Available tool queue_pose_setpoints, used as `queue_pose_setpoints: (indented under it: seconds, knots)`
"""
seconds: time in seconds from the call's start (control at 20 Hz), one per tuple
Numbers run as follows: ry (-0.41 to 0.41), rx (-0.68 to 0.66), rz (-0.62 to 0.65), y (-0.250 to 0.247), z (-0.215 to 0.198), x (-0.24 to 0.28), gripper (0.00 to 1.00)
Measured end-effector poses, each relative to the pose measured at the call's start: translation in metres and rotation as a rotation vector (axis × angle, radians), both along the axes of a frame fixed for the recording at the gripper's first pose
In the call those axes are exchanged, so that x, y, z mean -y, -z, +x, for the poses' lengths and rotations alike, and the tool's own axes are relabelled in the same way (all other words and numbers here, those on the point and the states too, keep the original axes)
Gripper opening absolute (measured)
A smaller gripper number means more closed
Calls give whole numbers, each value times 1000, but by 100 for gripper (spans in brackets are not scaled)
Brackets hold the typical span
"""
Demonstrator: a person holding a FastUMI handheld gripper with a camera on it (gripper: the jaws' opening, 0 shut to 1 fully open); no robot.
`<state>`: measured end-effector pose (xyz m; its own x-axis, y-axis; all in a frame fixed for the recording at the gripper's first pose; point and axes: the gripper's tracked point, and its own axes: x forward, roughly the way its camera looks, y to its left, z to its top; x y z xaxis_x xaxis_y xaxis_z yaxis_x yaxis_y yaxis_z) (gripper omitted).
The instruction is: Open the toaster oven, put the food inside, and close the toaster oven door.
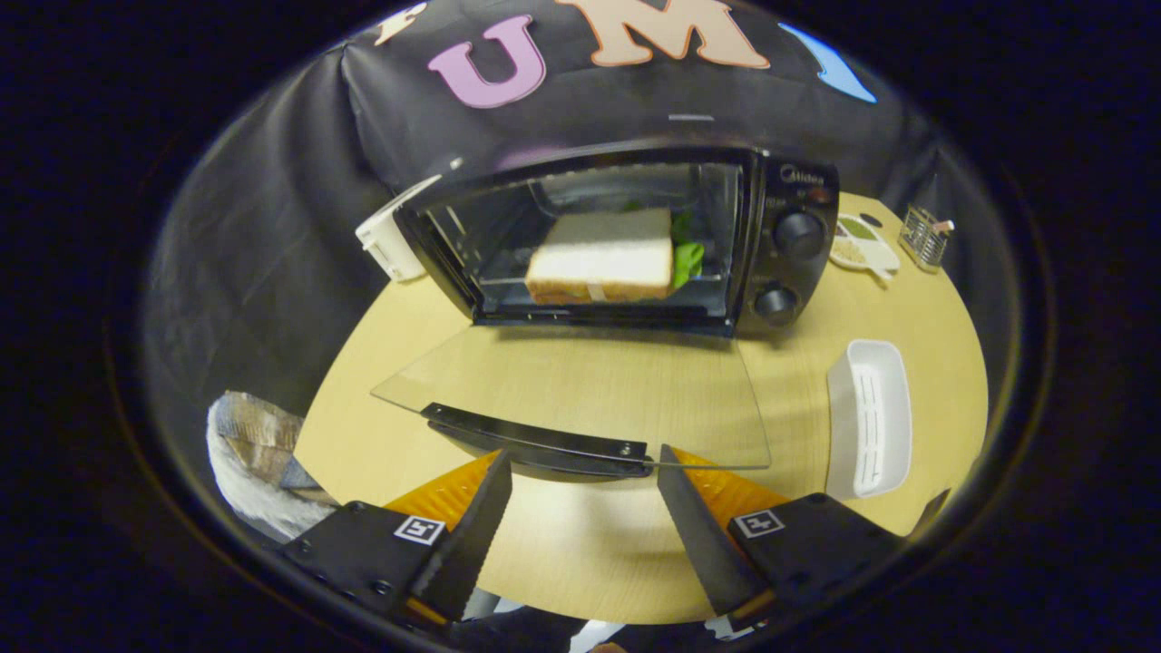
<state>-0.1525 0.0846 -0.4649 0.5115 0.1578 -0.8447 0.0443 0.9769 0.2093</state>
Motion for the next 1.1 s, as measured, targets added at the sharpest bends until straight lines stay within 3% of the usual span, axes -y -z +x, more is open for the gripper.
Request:
queue_pose_setpoints:
  seconds: [0.25, 0.65, 0.9, 1.1]
  knots:
    - [-3, 125, 1, -34, 37, 0, 100]
    - [71, 220, 65, -58, 83, 8, 100]
    - [76, 266, -63, -59, 118, 31, 100]
    - [90, 262, -46, -57, 123, 32, 100]
